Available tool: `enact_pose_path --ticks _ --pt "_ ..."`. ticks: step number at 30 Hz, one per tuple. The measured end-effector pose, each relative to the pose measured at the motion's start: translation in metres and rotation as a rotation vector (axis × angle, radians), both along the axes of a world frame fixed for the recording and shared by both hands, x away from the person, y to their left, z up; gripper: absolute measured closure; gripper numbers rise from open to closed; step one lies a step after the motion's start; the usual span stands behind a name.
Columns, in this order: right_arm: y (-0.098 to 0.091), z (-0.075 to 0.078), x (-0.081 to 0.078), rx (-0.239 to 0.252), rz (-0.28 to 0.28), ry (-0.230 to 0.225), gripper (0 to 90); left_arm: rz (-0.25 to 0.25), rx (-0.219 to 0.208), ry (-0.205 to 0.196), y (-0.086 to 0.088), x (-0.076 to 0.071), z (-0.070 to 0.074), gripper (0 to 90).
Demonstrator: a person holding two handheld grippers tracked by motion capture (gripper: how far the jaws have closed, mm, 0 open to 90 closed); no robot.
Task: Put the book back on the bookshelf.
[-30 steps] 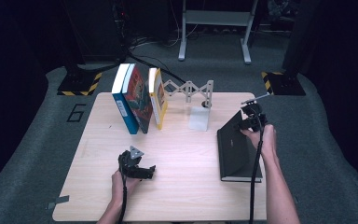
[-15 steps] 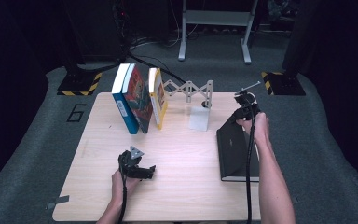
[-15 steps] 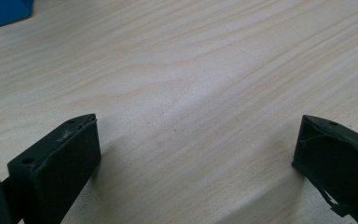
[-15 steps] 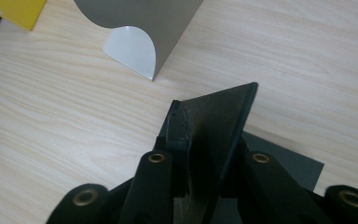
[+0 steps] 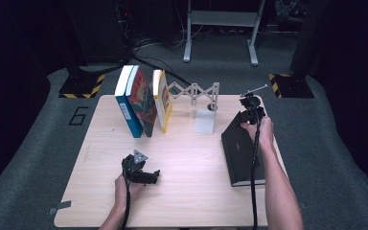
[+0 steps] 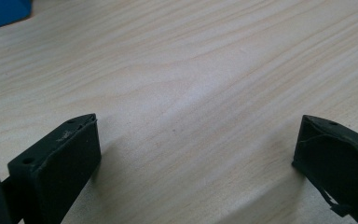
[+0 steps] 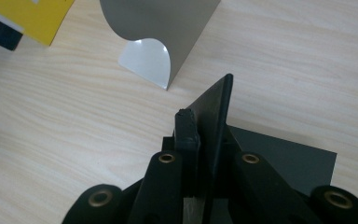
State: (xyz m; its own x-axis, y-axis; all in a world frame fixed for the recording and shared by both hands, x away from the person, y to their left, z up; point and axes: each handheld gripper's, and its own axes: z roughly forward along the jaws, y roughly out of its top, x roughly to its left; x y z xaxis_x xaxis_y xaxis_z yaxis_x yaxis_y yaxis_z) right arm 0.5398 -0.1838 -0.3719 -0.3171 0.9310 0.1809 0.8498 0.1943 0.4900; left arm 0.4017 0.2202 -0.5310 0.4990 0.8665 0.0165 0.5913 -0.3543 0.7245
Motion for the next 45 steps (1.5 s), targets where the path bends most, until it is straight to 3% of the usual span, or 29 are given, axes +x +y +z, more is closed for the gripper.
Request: enact_pose_path --ticks 6,8,15,17,21,24,28,30,34,40,44,45 --pt "0.007 0.005 -0.004 -0.033 0.002 -0.048 87.2 -0.003 0.003 0.007 0.000 0.000 0.001 0.3" --pt "0.011 0.010 -0.007 -0.064 -0.005 -0.078 87.3 0.000 0.001 0.001 0.000 0.000 0.000 0.3" --pt "0.010 0.016 -0.014 -0.068 -0.028 -0.129 87.2 -0.002 0.004 0.005 0.000 0.000 0.001 0.4" --pt "0.009 0.020 -0.018 -0.060 -0.052 -0.173 87.3 0.004 -0.002 0.000 0.000 0.000 0.000 0.4" --pt "0.009 0.024 -0.022 -0.060 -0.074 -0.215 87.3 0.001 -0.001 0.007 -0.001 0.000 0.000 0.5" --pt "0.008 0.025 -0.028 -0.067 -0.097 -0.293 87.2 -0.003 0.004 0.002 -0.001 0.000 0.000 0.5" --pt "0.007 0.028 -0.034 -0.063 -0.128 -0.341 87.2 -0.010 0.007 0.011 -0.001 0.000 0.001 0.5" --pt "0.004 0.030 -0.039 -0.051 -0.147 -0.396 87.1 -0.002 0.000 0.005 -0.002 0.000 0.000 0.5" --pt "0.003 0.029 -0.044 -0.058 -0.149 -0.422 87.1 -0.013 0.005 0.012 -0.003 0.001 0.001 0.5" --pt "-0.002 0.027 -0.063 -0.047 -0.158 -0.499 86.8 -0.019 0.005 0.011 -0.009 0.001 0.001 0.5" --pt "-0.005 0.024 -0.080 -0.051 -0.171 -0.569 86.6 -0.022 0.006 0.003 -0.012 0.002 0.001 0.5" --pt "-0.007 0.023 -0.090 -0.051 -0.177 -0.609 86.6 -0.026 0.008 0.012 -0.012 0.002 0.001 0.5"
